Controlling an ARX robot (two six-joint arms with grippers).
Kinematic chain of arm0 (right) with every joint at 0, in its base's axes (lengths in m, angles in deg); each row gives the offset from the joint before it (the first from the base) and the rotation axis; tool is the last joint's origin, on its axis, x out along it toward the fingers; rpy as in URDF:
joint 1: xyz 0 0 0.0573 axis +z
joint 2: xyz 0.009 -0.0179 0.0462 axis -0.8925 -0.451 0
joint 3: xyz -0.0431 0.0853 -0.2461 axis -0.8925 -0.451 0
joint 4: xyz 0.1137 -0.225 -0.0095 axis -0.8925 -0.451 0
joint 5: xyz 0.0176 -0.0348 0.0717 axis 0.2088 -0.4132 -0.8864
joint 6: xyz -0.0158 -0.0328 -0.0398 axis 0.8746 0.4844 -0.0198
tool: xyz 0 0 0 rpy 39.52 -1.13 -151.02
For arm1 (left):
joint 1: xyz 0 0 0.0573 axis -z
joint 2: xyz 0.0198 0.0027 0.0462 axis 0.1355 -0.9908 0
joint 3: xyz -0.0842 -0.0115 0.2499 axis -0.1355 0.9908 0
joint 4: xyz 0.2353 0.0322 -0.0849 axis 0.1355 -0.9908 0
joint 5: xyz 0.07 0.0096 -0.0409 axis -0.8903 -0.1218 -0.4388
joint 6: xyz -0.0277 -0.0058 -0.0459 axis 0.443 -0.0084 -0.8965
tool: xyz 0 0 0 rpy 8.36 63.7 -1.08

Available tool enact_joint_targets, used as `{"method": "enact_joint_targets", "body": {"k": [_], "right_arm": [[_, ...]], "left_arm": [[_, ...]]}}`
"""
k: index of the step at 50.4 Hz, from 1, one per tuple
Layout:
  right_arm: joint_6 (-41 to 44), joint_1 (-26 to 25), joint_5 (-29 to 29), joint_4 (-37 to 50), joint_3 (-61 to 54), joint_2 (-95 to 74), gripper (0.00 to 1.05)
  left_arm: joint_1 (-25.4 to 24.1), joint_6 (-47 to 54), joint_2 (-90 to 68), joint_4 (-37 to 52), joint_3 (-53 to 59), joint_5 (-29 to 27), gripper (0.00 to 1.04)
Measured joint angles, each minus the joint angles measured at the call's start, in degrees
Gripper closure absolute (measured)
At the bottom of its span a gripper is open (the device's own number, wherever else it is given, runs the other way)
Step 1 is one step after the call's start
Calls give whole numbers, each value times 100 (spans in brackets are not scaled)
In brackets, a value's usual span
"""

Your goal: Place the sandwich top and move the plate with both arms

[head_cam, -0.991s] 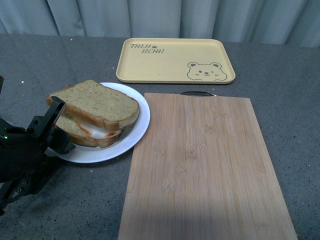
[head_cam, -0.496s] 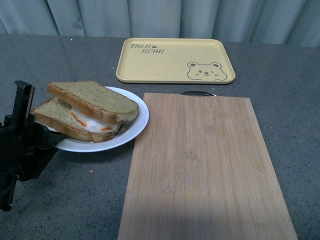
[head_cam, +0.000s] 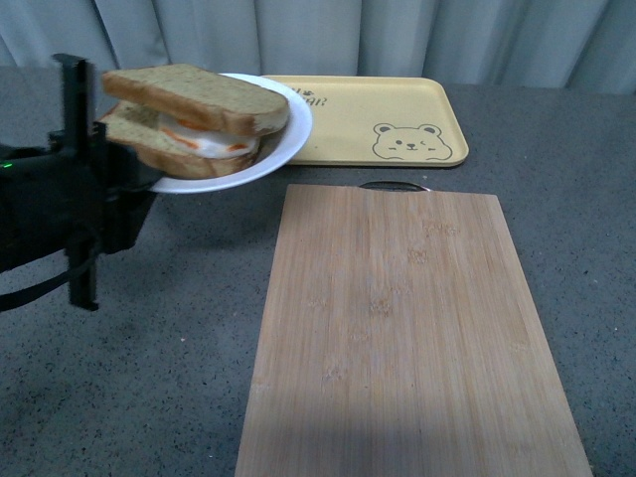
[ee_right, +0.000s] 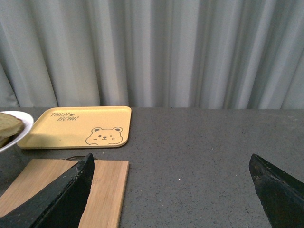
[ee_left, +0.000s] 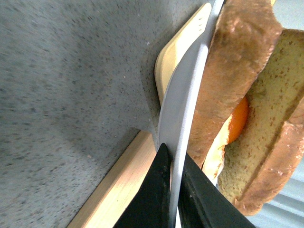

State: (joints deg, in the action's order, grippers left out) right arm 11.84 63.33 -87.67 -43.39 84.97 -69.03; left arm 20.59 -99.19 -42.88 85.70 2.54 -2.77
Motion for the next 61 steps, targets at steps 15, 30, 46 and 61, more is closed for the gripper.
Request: {"method": "enact_joint_targets", "body": {"k": [15,30,46,61], "right_arm": [[0,0,2,0,0,0,9],[0,0,2,0,0,0,9],[0,0,0,0,0,0,9],[0,0,0,0,0,0,9]], "left_arm": [[658,-181,-763,-1432,-1967,-468,101],[1115,-485,-2002,-2573,-4271,-772,101],[1084,-439,-2671,-3403,-5396,-820,101],[898,-210,-2551,-3628,-5278,-599,63]]}}
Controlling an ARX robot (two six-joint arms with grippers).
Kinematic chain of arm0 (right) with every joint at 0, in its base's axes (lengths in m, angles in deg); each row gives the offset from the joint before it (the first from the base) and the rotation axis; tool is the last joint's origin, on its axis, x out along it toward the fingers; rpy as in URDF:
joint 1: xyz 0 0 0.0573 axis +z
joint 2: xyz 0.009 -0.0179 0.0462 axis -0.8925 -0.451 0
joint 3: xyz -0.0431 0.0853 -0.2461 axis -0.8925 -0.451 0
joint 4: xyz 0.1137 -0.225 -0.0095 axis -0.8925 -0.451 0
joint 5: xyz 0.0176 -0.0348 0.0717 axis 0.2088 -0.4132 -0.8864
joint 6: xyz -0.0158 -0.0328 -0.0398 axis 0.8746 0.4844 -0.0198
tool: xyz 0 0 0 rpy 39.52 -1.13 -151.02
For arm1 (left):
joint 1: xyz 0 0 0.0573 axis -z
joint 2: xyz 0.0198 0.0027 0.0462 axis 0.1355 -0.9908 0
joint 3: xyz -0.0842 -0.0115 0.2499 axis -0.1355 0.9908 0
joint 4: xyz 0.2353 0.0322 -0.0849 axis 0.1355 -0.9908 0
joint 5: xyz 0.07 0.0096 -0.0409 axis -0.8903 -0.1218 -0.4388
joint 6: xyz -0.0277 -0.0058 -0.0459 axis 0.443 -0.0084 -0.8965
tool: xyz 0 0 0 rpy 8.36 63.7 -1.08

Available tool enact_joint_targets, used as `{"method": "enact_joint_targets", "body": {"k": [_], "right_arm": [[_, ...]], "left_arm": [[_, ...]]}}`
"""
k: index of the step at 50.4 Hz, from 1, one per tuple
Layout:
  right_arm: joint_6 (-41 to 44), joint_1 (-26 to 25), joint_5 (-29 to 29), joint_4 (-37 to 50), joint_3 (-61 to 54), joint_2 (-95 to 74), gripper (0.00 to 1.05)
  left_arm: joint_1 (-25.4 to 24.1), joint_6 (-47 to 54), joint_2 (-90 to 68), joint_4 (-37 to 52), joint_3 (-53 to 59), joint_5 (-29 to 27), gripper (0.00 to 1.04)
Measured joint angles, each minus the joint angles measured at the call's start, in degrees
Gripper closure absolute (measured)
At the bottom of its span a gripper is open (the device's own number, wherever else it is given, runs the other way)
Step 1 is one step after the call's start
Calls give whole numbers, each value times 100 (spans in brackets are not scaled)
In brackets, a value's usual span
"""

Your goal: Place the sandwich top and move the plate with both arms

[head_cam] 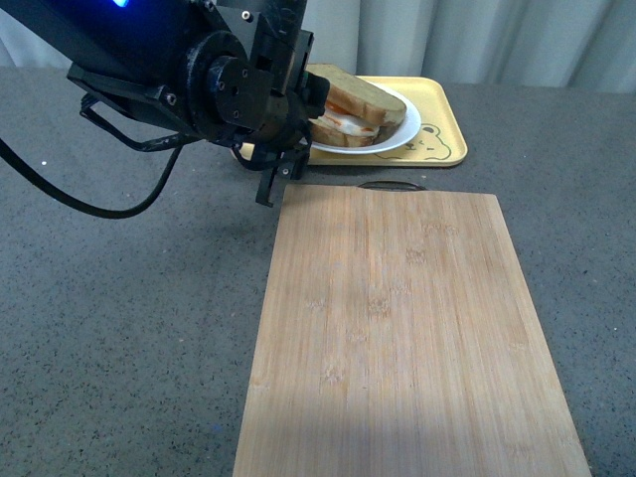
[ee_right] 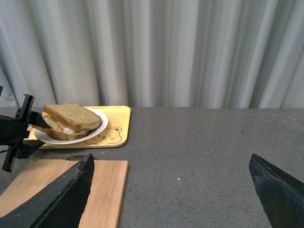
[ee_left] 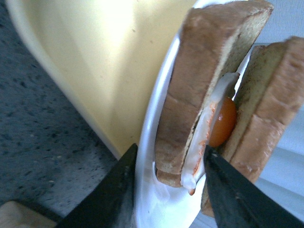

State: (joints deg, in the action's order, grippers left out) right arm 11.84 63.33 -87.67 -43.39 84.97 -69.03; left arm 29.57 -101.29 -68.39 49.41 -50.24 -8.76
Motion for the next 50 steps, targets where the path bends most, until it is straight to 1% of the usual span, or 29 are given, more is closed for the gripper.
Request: {"method": "enact_joint_targets", "body": {"k": [2,7,10,14,15,16,17,18,19,20,21,23,25,26,29,31,34,38,41,50], "right_arm": [[0,0,0,0,0,0,9],[0,0,0,0,0,0,9],[0,0,0,0,0,0,9],[0,0,2,0,0,0,9],[0,0,2,0,0,0,9],[0,0,2,0,0,0,9],[0,0,0,0,0,0,9],[0,0,0,0,0,0,9],[0,0,-2,0,0,0,9],[0,0,0,0,0,0,9],[0,0,2,0,0,0,9],[0,0,2,0,0,0,9],[0,0,7,0,0,0,9],[0,0,7,0,0,0,9],[0,0,4,0,0,0,9],[0,0,0,0,0,0,9],[0,0,0,0,0,0,9],[0,0,0,0,0,0,9],[0,0,2,0,0,0,9],[0,0,2,0,0,0,9]], "left_arm": [[-7,48,42,-15,55,2,59],[-26,463,345,-63,411,-13,41],[-13,833,549,-223,560,-146,32],[39,1694,890,-476,822,-514,18],[48,1961,933,-479,841,-549,14],[59,2358,946,-275,911,-686,14],[59,2896,968,553,1172,-1062,19],[57,3499,990,1167,1381,-1266,22],[37,4251,1049,2081,1770,-1408,28],[11,4618,1106,2625,2063,-1408,31],[-48,5333,1222,3340,2509,-1399,37],[-190,6481,1484,4306,3213,-1318,46],[-315,7029,1766,4850,3707,-1257,53],[-407,7375,2017,5136,4033,-1198,58],[-603,7882,2610,5482,4669,-1067,71],[-730,8091,2973,5584,5086,-964,80],[-866,8216,3287,5633,5554,-846,91],[-975,8293,3541,5646,5976,-739,101],[-1082,8349,3928,5646,6441,-579,101],[-1377,8393,5047,5497,7331,-289,101]]}}
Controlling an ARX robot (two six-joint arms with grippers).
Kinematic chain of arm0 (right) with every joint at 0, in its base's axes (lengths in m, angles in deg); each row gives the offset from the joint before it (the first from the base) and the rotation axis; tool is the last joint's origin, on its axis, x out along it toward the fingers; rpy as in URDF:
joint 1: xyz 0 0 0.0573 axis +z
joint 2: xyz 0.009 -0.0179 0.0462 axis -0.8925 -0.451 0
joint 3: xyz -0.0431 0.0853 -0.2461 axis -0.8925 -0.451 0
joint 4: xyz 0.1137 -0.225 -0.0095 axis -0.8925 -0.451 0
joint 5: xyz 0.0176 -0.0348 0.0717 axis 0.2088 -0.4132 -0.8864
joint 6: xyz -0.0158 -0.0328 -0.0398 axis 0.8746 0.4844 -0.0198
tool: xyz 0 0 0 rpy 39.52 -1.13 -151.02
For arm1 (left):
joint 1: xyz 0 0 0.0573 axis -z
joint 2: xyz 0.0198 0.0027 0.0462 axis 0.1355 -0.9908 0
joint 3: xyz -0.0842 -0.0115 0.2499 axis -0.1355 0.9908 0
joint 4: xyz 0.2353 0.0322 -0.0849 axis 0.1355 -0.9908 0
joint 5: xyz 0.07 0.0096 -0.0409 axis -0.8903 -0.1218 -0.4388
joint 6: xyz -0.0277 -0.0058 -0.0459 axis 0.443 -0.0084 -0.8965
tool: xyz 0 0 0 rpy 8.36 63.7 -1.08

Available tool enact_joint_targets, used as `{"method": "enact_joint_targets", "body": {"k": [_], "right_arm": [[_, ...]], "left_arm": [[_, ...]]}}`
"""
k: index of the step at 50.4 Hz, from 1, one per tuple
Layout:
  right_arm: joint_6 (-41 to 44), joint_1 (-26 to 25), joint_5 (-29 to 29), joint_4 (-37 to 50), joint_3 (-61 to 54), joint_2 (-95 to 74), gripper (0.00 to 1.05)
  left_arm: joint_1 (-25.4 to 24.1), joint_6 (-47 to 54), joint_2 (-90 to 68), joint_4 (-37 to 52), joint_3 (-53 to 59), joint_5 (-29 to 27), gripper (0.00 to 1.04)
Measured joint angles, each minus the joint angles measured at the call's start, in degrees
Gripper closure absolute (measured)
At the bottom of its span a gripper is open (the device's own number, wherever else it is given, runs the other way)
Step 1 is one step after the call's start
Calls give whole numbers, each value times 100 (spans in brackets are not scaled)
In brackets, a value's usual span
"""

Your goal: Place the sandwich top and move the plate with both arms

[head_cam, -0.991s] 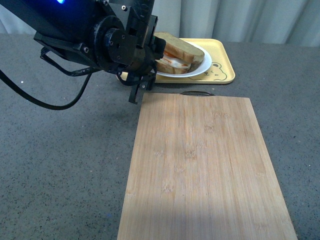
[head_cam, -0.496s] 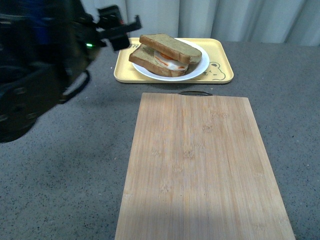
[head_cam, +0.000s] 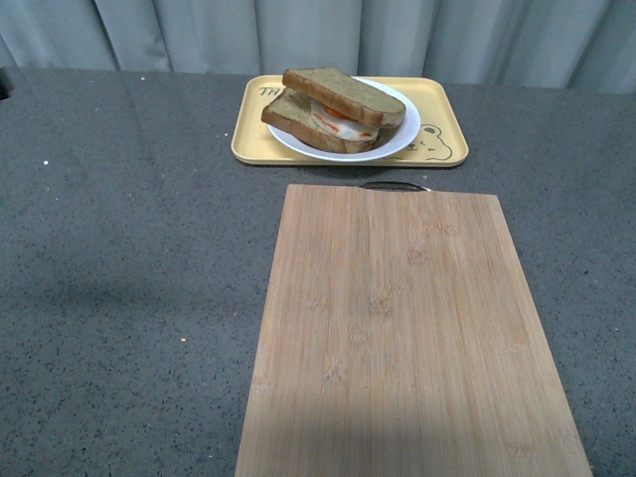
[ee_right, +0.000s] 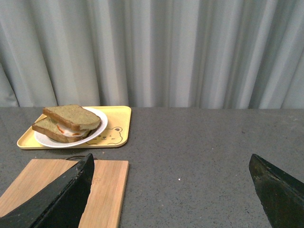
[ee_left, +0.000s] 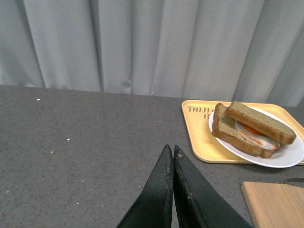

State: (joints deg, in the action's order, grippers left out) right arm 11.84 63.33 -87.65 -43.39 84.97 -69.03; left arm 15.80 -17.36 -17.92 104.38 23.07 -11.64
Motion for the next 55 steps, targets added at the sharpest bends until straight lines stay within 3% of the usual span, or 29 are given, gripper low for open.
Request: {"method": "enact_joint_targets", "body": {"k": [10,14,21,23,29,55], "right_arm": [[0,-2,0,0,0,0,9],[0,0,0,0,0,0,9],[0,0,0,0,0,0,9],[0,0,0,0,0,0,9],[0,0,0,0,0,0,9],[0,0,0,0,0,0,9]], "left_arm": [[-195,15,848,-361,522,190,101],[-267,24,1537,-1043,636,278,101],[-367,39,2304,-1471,837,372,101],[-573,44,2553,-1633,933,678,101],[-769,55,3005,-1967,1082,732,101],[-787,57,5152,-3720,1362,772,101]]}}
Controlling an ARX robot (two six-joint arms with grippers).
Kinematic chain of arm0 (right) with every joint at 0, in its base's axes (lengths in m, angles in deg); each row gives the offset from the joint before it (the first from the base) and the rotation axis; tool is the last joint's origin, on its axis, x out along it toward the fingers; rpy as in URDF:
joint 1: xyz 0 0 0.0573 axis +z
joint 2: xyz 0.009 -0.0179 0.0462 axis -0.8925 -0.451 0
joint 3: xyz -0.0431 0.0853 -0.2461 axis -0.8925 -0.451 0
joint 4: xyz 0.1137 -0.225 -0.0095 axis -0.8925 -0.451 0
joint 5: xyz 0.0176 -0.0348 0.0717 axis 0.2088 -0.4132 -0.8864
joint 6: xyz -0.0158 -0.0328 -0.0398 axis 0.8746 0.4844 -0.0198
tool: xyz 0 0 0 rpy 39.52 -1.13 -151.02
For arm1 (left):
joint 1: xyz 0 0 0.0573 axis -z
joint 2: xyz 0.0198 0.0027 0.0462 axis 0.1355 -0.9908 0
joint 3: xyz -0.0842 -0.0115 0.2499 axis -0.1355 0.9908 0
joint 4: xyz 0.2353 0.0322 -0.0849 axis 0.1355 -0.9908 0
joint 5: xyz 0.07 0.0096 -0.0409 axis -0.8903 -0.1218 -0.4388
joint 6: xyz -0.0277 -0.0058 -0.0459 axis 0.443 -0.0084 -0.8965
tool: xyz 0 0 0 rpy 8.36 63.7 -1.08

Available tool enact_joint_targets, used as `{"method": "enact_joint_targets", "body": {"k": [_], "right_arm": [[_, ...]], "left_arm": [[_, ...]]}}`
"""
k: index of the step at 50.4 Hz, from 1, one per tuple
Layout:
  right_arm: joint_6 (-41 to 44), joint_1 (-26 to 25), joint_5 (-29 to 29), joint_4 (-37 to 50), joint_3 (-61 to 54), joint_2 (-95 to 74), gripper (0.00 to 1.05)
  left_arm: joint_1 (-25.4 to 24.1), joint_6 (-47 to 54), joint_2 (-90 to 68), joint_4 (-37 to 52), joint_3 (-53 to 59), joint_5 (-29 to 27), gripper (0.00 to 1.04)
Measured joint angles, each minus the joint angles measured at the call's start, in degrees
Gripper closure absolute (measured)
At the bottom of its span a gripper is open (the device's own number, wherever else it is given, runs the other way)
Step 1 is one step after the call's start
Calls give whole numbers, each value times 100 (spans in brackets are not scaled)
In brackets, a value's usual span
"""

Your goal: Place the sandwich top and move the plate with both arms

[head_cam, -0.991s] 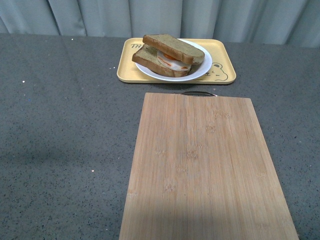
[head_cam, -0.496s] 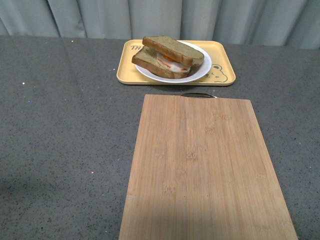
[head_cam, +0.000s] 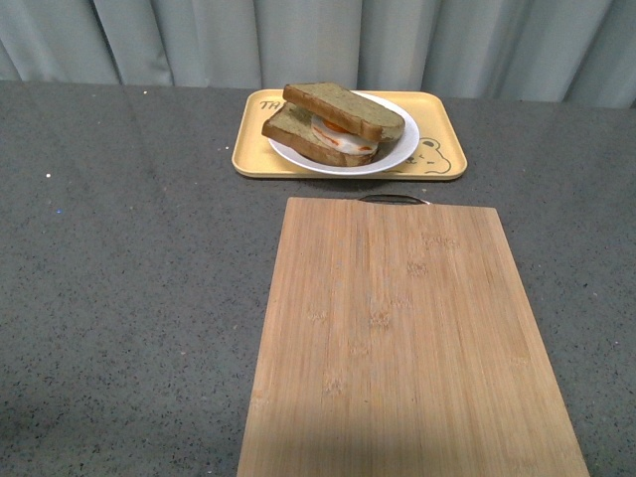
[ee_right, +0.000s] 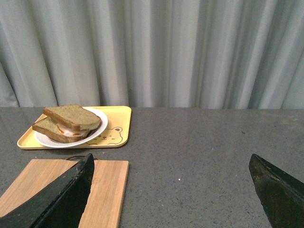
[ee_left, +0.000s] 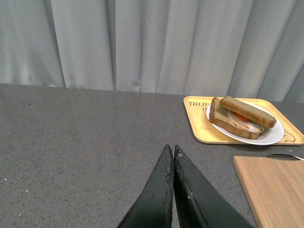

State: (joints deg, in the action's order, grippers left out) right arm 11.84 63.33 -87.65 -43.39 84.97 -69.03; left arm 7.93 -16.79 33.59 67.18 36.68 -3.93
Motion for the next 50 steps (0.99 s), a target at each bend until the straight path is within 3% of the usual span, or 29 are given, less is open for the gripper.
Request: {"method": "enact_joint_targets", "body": {"k": [26,50], "right_arm": [[0,0,0,0,0,0,9],[0,0,0,0,0,0,9]], "left_arm": [[2,0,1945,-1827,4,0,101],[0,0,2754,-2634,4,0,101]]}}
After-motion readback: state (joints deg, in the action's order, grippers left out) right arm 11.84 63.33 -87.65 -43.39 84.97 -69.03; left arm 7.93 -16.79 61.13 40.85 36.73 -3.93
